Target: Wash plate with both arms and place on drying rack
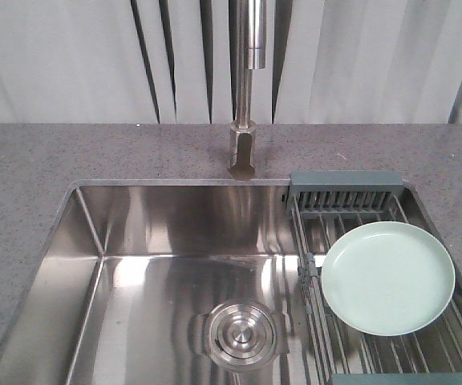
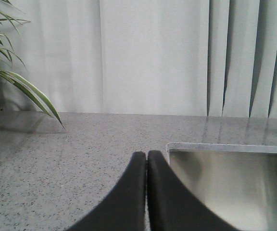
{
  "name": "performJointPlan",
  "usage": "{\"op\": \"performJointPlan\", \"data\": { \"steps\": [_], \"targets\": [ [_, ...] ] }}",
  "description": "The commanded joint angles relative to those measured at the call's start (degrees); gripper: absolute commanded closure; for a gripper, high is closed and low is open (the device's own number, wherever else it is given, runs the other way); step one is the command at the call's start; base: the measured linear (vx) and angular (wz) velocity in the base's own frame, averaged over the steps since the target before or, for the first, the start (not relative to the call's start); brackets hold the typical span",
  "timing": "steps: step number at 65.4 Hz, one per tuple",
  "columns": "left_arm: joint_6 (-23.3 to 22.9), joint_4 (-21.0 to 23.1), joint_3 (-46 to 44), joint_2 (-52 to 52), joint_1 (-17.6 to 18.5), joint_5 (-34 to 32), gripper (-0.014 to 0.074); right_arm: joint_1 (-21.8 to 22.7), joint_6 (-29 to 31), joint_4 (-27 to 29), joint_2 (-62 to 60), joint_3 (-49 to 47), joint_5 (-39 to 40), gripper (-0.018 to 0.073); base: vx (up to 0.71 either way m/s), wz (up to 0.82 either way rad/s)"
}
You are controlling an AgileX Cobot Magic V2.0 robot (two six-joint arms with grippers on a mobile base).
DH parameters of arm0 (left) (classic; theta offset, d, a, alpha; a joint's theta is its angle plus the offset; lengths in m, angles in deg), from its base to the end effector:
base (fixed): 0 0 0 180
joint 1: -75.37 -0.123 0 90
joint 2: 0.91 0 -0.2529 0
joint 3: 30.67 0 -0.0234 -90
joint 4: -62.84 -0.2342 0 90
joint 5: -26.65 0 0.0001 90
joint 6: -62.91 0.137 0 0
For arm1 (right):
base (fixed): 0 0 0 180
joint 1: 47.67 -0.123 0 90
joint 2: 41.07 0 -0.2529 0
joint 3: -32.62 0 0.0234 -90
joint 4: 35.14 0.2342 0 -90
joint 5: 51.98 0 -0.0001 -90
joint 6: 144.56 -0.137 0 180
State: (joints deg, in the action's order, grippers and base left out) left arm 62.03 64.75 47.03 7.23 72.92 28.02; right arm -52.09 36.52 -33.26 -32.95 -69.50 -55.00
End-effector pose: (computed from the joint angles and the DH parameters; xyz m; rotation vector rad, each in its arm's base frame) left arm 0.1183 0.0049 0.2057 -0.0689 1.5205 -0.0053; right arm 0.1182 0.0094 0.2006 -0.0505 1.5533 0.0733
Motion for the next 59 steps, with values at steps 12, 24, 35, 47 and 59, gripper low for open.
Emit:
{"op": "performJointPlan", "data": {
  "steps": [12, 24, 35, 47, 59],
  "targets": [
    [-0.08, 0.56, -1.69, -0.82, -0.07, -4.06, 0.0603, 0.01, -5.10, -4.39, -0.27, 0.18, 4.12, 0.0564, 0.00, 0.00],
    [-0.08, 0.56, -1.69, -0.82, -0.07, -4.06, 0.0603, 0.01, -3.29, -3.79, -0.27, 0.18, 4.08, 0.0563, 0.00, 0.00],
    [-0.08, 0.56, -1.69, -0.82, -0.07, -4.06, 0.0603, 0.01, -1.61, -2.50, -0.27, 0.18, 4.13, 0.0563, 0.00, 0.00],
    [-0.08, 0.56, -1.69, -0.82, -0.07, -4.06, 0.0603, 0.01, -1.67, -2.55, -0.27, 0.13, 4.13, 0.0563, 0.00, 0.00],
    [-0.08, 0.56, -1.69, -0.82, -0.07, -4.06, 0.0603, 0.01, -1.72, -2.55, -0.27, 0.13, 4.13, 0.0563, 0.00, 0.00]
  ]
}}
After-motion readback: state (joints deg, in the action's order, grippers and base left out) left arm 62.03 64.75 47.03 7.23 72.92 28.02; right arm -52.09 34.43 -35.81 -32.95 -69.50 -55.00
